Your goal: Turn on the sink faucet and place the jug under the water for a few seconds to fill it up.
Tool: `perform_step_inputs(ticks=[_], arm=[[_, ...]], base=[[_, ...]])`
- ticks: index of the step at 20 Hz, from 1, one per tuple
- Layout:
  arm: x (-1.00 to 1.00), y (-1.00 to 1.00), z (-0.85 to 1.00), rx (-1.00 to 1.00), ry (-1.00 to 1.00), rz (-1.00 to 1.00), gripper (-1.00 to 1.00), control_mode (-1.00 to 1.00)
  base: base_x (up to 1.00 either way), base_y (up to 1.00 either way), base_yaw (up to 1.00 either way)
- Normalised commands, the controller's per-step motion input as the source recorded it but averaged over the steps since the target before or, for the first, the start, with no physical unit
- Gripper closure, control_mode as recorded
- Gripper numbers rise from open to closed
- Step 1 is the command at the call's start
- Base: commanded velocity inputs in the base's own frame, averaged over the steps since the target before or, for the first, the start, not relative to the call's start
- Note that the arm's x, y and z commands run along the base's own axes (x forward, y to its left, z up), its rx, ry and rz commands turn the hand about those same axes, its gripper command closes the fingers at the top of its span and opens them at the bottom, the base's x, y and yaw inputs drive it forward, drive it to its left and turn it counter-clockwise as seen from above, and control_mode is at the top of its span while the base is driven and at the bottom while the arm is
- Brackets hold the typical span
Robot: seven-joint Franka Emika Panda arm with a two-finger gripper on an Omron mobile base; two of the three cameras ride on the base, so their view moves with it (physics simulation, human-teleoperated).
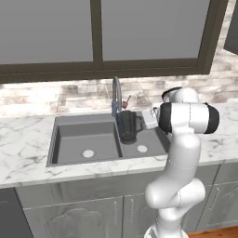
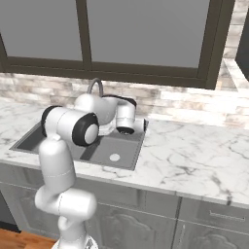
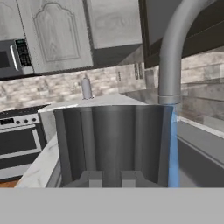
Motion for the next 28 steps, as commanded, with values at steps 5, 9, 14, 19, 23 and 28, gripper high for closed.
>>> perform_step_inputs(ticks=[5,9,14,19,23,28], arm=[[0.15,0.05,-0.07,0.00,0.00,0.00,1.00,-1.00],[0.11,0.01,-0.10,0.00,0.00,0.00,1.00,-1.00],[0.17,0.00,-0.09,0.00,0.00,0.00,1.00,-1.00],[0.23,0.00,-0.10,0.00,0.00,0.00,1.00,-1.00],[0.31,0.00,-0.08,0.00,0.00,0.00,1.00,-1.00],[0.26,0.00,-0.12,0.00,0.00,0.00,1.00,-1.00]], base=[[0.00,0.00,0.00],[0.00,0.00,0.00],[0.00,0.00,0.00],[0.00,0.00,0.00],[0.00,0.00,0.00],[0.00,0.00,0.00]])
